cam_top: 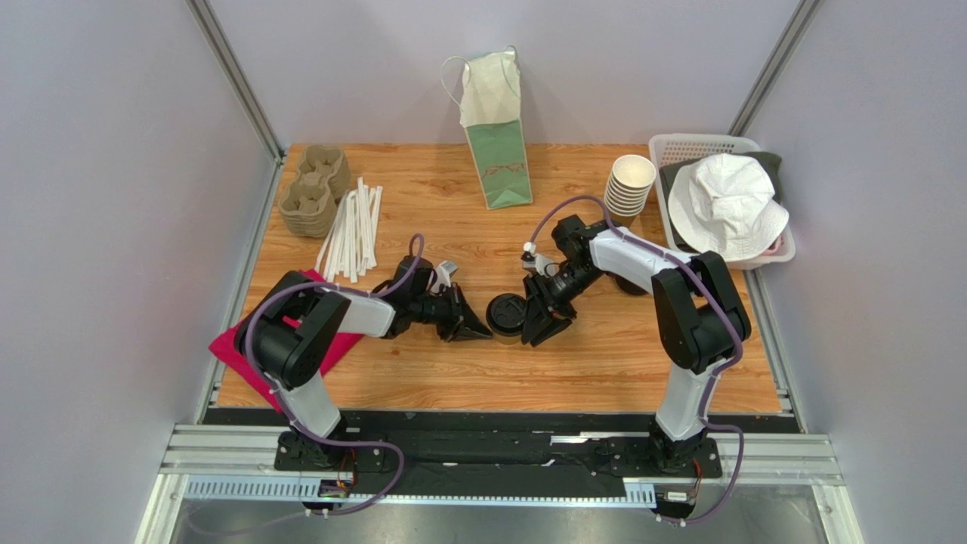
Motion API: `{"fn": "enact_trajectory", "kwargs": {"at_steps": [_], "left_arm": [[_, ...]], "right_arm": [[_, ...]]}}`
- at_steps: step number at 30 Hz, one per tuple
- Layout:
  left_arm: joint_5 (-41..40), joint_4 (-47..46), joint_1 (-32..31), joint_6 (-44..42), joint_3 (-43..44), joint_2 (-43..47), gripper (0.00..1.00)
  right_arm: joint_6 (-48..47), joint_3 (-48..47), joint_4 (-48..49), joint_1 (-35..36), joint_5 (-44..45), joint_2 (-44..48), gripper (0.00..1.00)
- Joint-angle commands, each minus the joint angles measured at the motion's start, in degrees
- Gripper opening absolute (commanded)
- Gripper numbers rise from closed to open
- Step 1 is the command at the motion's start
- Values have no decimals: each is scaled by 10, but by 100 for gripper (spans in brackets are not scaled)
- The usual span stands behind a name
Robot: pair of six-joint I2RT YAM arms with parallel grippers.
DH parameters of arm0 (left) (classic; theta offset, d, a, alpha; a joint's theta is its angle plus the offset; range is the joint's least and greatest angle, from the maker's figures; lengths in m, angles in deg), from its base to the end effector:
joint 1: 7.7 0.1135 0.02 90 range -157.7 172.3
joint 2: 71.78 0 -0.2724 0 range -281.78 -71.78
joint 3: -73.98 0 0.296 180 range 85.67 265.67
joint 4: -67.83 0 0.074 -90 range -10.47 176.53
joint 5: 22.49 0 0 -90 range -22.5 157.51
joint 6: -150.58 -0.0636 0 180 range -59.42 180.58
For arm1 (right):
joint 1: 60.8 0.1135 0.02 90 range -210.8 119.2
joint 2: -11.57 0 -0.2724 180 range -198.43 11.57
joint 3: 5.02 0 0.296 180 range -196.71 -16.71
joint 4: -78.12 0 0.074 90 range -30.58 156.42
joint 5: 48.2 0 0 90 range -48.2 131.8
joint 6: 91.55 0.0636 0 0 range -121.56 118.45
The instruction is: Pack the takeout coffee
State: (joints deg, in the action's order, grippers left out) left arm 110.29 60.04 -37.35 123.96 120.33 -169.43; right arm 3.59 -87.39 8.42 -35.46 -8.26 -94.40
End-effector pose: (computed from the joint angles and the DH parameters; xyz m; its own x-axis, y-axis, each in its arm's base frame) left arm 0.2644 -0.2002 0.0694 -0.9754 -0.1998 0.0931 -0.1804 0.4811 -0.8579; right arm 0.3041 0.1980 0.1422 -0.9197 -0.3719 0.1259 -0.1531 0.6350 0.7572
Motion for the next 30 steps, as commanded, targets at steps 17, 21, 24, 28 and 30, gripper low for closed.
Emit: {"fn": "enact_trajectory", "kwargs": {"at_steps": [17,21,24,28,30], "left_arm": [[50,-37,52,-70,9,153,10],[44,-30,20,-83,30,206,10],[34,-25,-25,-83,58,205,9],[5,-18,-55,-85,74,165,8],[5,-19,-56,-83,79,149,6]], "right_arm": [[20,-40,37,-86,-87,110,26],[80,-58,101,-78,-80,113,25],[93,-65,106,-65,-73,89,20],[102,-53,111,-57,-62,62,12],[108,-46,115,-56,-63,53,11]]}}
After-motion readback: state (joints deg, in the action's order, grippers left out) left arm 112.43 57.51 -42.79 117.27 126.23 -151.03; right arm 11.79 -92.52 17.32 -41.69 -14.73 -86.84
